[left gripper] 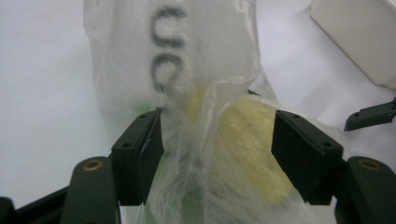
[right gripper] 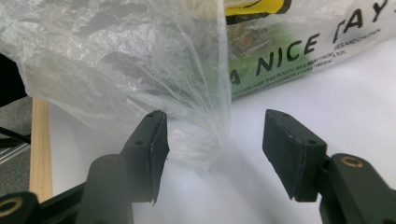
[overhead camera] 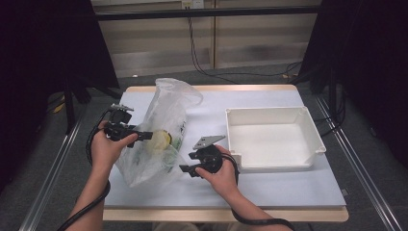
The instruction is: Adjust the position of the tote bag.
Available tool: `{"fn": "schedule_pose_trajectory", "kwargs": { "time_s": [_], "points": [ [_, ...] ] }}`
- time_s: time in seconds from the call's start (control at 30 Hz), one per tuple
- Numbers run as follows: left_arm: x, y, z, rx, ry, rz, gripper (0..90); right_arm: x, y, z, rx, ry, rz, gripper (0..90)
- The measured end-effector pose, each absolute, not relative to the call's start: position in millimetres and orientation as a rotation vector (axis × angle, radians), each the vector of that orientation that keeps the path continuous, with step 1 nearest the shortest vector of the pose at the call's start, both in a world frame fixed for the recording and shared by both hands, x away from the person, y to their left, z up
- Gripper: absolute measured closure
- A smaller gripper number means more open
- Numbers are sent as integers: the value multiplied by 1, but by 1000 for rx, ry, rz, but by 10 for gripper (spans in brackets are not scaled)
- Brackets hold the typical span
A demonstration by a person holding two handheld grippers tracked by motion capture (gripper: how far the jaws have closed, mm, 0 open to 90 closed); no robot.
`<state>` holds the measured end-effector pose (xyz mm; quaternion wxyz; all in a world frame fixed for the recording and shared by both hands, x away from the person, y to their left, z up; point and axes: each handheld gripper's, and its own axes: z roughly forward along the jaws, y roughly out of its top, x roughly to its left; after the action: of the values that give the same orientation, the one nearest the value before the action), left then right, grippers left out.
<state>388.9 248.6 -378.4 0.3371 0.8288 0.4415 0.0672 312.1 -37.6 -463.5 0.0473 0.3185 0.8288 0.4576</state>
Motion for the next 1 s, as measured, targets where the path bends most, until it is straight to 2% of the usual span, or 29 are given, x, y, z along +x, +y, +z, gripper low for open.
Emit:
{"fn": "schedule_pose_trajectory", "kwargs": {
  "time_s": [0.07, 0.13, 0.23, 0.33, 0.37, 0.5, 0.53, 0.6, 0.63, 0.8, 1.0],
  "points": [
    [388, 250, -379, 2153, 1155, 173, 348, 316, -33, -465, 961, 2538, 1403, 473],
    [388, 251, -380, 2139, 1163, 177, 354, 319, -28, -467, 929, 2568, 1415, 622],
    [388, 252, -381, 2139, 1154, 174, 353, 317, -16, -471, 886, 2615, 1427, 767],
    [388, 251, -380, 2114, 1155, 155, 303, 313, -4, -474, 857, 2639, 1448, 873],
    [389, 250, -380, 2115, 1151, 154, 295, 312, 0, -474, 850, 2642, 1452, 899],
    [389, 248, -380, 2119, 1145, 176, 260, 305, 20, -472, 797, 2666, 1482, 900],
    [389, 248, -380, 2120, 1145, 183, 261, 303, 23, -472, 767, 2670, 1473, 892],
    [388, 249, -381, 2130, 1142, 180, 277, 300, 25, -472, 763, 2663, 1464, 773],
    [388, 249, -381, 2135, 1142, 182, 291, 300, 23, -471, 756, 2659, 1438, 771],
    [389, 250, -385, 2154, 1136, 186, 311, 301, 2, -466, 791, 2629, 1391, 563],
    [390, 248, -387, 2164, 1144, 183, 347, 301, -19, -457, 838, 2586, 1383, 381]
  ]
}}
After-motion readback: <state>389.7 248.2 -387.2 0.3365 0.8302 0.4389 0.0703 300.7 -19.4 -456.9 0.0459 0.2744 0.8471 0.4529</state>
